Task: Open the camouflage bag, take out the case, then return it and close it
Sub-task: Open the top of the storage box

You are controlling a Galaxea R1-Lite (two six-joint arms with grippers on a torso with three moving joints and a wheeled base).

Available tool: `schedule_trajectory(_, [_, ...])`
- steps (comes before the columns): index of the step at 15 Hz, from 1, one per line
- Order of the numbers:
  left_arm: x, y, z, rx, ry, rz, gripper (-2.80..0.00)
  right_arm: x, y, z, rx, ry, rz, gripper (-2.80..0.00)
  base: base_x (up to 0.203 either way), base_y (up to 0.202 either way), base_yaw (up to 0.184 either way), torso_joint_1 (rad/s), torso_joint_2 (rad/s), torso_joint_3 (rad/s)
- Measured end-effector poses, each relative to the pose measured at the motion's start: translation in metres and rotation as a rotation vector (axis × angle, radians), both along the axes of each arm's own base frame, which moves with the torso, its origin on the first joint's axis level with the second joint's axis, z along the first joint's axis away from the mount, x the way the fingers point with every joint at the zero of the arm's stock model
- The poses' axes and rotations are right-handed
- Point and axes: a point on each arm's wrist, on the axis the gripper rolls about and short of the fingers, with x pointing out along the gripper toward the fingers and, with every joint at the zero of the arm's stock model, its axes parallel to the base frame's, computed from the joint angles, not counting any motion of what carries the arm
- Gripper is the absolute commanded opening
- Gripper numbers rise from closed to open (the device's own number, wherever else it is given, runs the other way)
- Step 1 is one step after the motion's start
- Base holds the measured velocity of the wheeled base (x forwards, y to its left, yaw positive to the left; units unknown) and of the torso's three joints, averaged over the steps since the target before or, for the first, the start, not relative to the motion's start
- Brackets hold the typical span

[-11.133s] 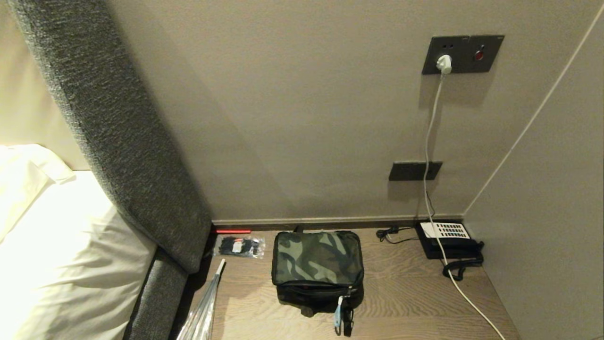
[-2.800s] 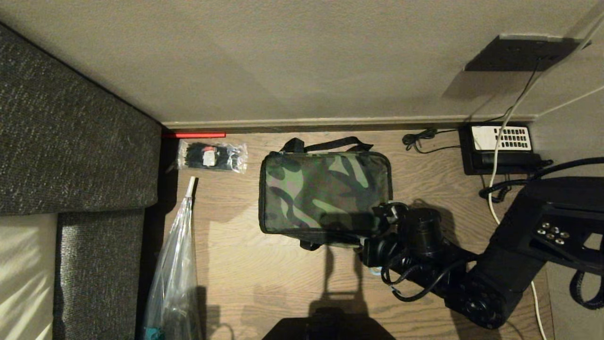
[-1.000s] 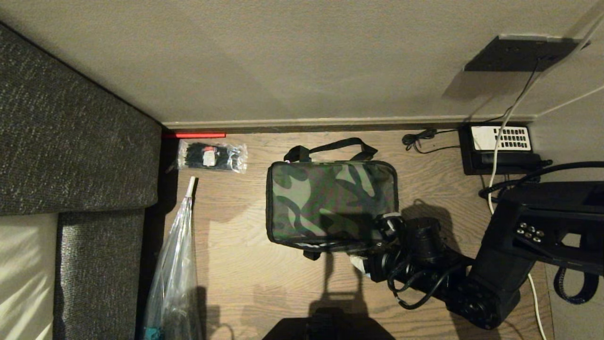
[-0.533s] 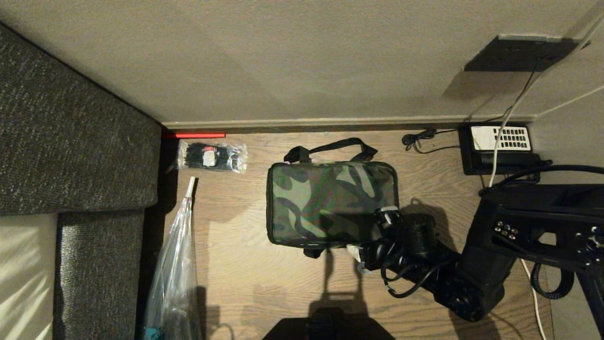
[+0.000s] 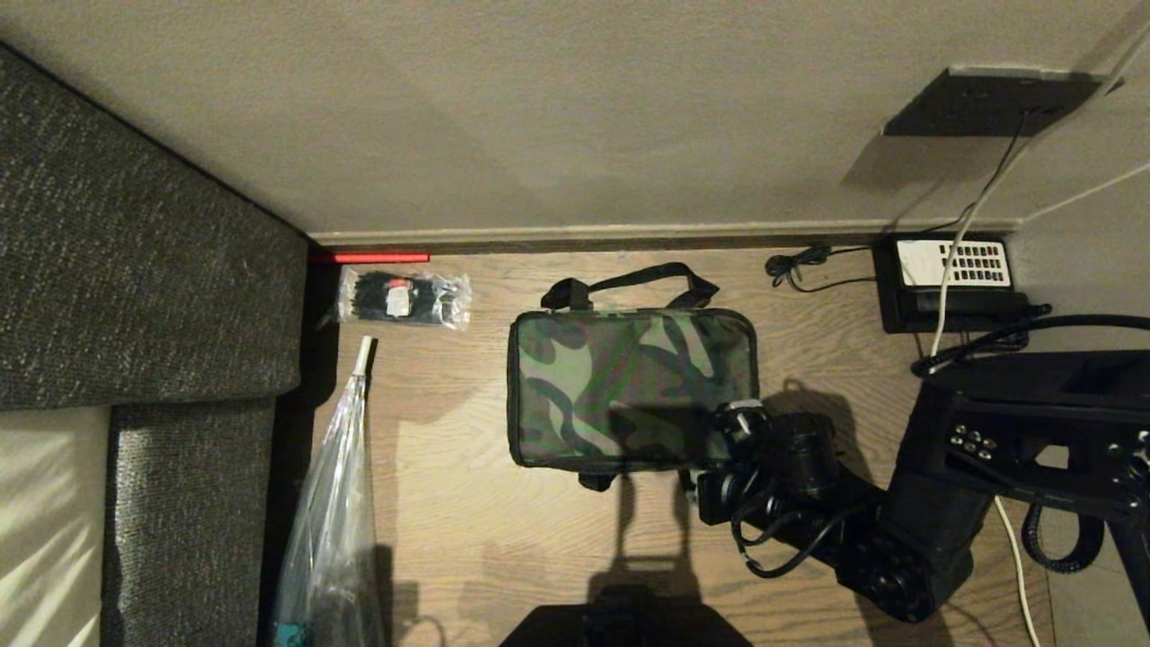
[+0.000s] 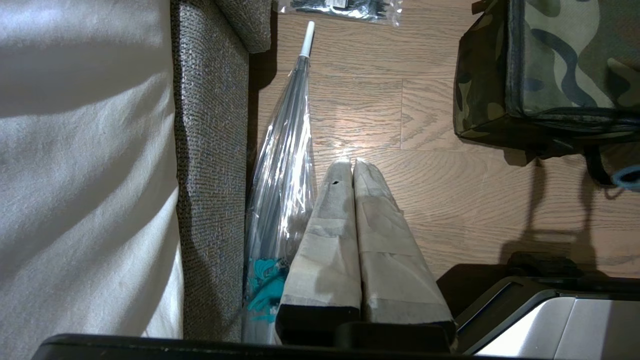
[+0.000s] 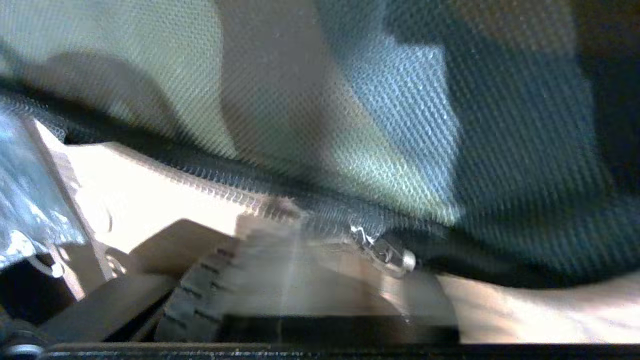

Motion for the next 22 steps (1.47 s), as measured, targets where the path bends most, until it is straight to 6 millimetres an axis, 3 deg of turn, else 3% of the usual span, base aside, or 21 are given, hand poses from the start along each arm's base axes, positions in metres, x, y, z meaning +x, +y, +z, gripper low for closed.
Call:
schedule_trajectory(6, [0.0,0.0,0.0,-0.001,0.0,0.0,-2.8,-0.012,-0.013,0.013,-0.005,0.004,-0.016,-2.8,0.0,0.0,0.0,0.0,0.0,0.0])
schedule_trajectory(11, [0.0,0.0,0.0,0.0,0.0,0.0,-2.8,-0.014,-0.044,0.023,-0.07,-0.018,-0.059,-2.8,0.0,0.0,0.0,0.0,0.0,0.0])
schedule_trajectory(16, [0.0,0.0,0.0,0.0,0.0,0.0,-2.8,-0.014,-0.06,0.026,-0.078,-0.011,-0.108,-2.8,0.0,0.0,0.0,0.0,0.0,0.0])
schedule_trajectory(19, [0.0,0.0,0.0,-0.001,0.0,0.0,-2.8,-0.013,-0.057,0.027,-0.087,-0.018,-0.126,-2.8,0.0,0.0,0.0,0.0,0.0,0.0])
schedule_trajectory(22, [0.0,0.0,0.0,-0.001,0.0,0.0,-2.8,-0.012,-0.026,0.031,-0.035,-0.039,-0.108,-2.8,0.0,0.0,0.0,0.0,0.0,0.0])
